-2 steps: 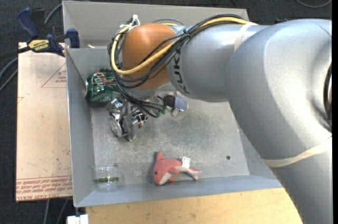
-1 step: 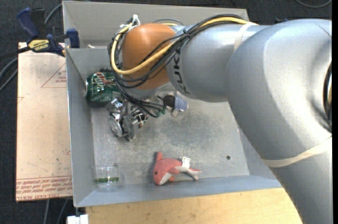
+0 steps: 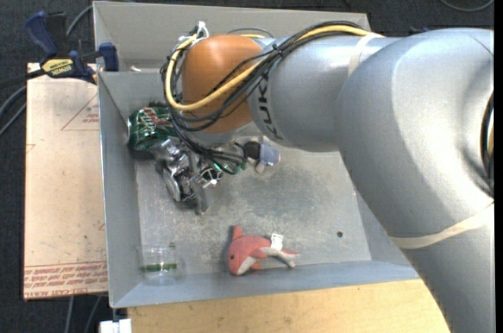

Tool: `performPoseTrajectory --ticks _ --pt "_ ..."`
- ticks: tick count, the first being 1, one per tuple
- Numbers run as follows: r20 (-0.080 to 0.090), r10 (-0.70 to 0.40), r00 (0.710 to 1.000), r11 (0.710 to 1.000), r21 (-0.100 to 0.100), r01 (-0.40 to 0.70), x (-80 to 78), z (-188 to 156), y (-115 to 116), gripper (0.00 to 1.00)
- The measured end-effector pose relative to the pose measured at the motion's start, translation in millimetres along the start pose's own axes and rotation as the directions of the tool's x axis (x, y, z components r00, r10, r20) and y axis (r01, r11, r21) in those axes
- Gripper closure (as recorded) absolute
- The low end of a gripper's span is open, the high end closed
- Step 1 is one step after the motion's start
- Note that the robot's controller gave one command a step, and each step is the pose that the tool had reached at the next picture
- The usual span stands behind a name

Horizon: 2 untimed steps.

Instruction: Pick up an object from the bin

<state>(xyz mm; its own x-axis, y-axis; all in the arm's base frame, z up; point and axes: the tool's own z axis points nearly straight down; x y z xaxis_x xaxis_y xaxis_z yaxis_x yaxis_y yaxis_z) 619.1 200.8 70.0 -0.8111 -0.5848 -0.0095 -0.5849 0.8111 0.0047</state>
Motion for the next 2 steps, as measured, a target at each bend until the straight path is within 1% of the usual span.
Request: performPoseTrajectory --ticks 1,2 --pt "-0.001 0.001 1.0 1.0 0.0 -0.001 0.2 0.1 -0.2 1.0" --pt "-0.001 0.001 1.0 1.0 0.0 -0.001 0.3 0.2 -0.2 1.0"
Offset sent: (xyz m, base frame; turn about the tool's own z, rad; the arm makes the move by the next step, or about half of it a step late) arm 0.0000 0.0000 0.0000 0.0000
